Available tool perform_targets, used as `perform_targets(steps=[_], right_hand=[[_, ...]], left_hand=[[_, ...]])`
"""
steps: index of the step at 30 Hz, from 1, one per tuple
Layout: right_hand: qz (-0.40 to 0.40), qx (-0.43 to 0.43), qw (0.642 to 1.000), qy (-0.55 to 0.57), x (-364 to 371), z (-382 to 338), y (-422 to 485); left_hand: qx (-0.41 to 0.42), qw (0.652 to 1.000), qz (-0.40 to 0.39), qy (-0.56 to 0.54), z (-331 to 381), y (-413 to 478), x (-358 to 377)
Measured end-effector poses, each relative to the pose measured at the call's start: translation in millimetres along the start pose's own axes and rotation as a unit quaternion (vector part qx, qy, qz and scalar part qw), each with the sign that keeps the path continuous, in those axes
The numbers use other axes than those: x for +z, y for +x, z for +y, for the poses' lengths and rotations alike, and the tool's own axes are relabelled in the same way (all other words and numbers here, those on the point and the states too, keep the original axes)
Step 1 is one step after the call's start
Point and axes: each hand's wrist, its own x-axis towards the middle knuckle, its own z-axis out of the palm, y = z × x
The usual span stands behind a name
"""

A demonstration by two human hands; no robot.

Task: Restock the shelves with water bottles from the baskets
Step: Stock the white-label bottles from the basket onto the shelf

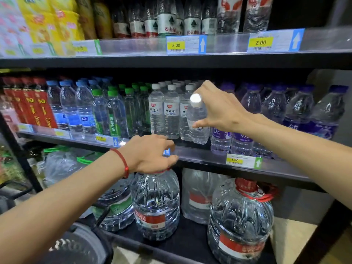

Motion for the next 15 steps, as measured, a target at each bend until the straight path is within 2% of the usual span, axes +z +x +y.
perform_targets(steps=[8,15], right_hand=[[-0.032,0.057,0.986,-0.155,14,10,23],[-0.071,0.088,0.950,-0.291,18,11,44]], left_hand=[[-0.003,1.000,-0.005,-0.016,-14,3,3],[-0.001,1.000,-0.001,-0.030,-18,19,4]])
